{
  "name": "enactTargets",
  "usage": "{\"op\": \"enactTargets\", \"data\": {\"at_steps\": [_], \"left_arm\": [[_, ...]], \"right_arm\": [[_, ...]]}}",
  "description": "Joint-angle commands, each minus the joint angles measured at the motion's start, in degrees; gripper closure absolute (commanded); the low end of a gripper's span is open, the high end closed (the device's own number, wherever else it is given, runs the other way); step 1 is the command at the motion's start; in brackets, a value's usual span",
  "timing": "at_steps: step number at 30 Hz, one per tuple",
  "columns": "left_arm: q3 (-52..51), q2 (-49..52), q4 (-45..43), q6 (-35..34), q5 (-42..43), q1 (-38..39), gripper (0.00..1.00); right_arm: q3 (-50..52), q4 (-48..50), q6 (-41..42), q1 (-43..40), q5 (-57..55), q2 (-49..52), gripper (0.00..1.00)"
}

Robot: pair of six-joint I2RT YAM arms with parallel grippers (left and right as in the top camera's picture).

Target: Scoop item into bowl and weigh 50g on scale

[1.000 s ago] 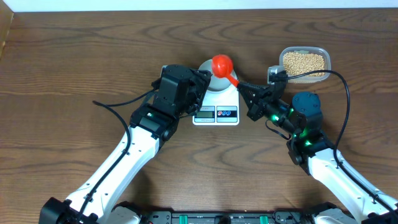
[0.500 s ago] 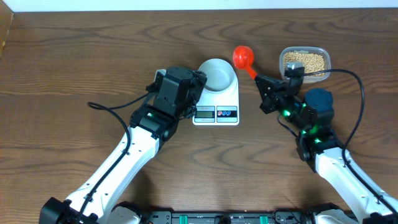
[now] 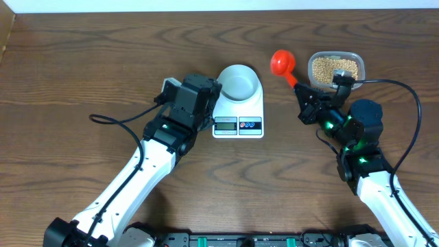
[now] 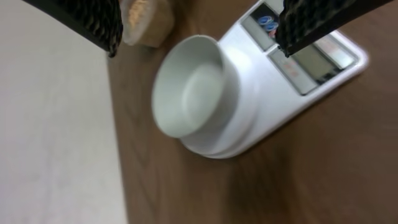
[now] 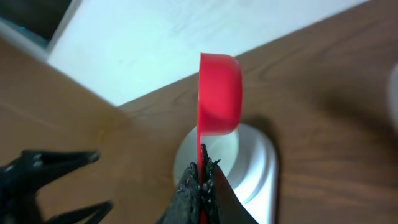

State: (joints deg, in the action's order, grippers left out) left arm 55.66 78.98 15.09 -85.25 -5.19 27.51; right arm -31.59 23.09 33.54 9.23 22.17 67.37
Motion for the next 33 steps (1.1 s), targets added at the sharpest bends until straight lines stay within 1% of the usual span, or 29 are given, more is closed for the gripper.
{"op": "enactTargets", "data": {"at_steps": [1, 4, 7, 13, 15, 19, 24, 25, 27, 29, 33], "left_arm": [[-0.6, 0.0, 3.5, 0.7, -1.7, 0.1, 0.19], [-0.6, 0.0, 6.8, 0.7, -1.3, 0.1, 0.19], [-0.6, 0.0, 9.0, 0.7, -1.3, 0.1, 0.18], [-0.6, 0.0, 9.0, 1.3, -1.3, 0.1, 0.17], [-0.6, 0.0, 8.0, 4.6, -1.4, 0.0, 0.17], [-0.6, -0.1, 4.5, 14.1, -1.5, 0.0, 0.18], [-0.6, -0.2, 1.2, 25.9, -0.2, 0.0, 0.18], [-0.6, -0.3, 1.0, 28.0, 0.4, 0.1, 0.20], [-0.6, -0.4, 1.1, 32.2, 2.3, 0.1, 0.31], [-0.6, -0.4, 1.3, 36.2, 3.5, 0.1, 0.45], [-0.6, -0.4, 3.4, 37.7, 3.0, 0.1, 0.71]], "right_arm": [[-1.1, 2.3, -5.4, 0.2, -6.5, -0.2, 0.98], [-2.4, 3.2, -5.4, 0.2, -7.8, -0.2, 0.99], [-4.6, 2.3, -7.6, 0.2, -7.9, -0.1, 0.99], [-9.2, -4.0, -10.5, 0.2, -7.6, 0.5, 0.99], [-9.7, -6.1, -10.5, 0.2, -7.7, 0.5, 0.99], [-9.7, -8.6, -10.8, 0.2, -7.4, 0.5, 0.99], [-9.7, -10.4, -12.7, 0.2, -3.9, 0.5, 0.99], [-9.7, -10.6, -13.0, 0.2, -3.8, 0.5, 0.99], [-9.7, -11.0, -14.0, 0.2, -3.8, 0.5, 0.99], [-9.7, -11.1, -14.6, 0.2, -3.8, 0.5, 0.99], [-9.8, -11.1, -16.4, 0.2, -3.6, 0.5, 0.99]]}}
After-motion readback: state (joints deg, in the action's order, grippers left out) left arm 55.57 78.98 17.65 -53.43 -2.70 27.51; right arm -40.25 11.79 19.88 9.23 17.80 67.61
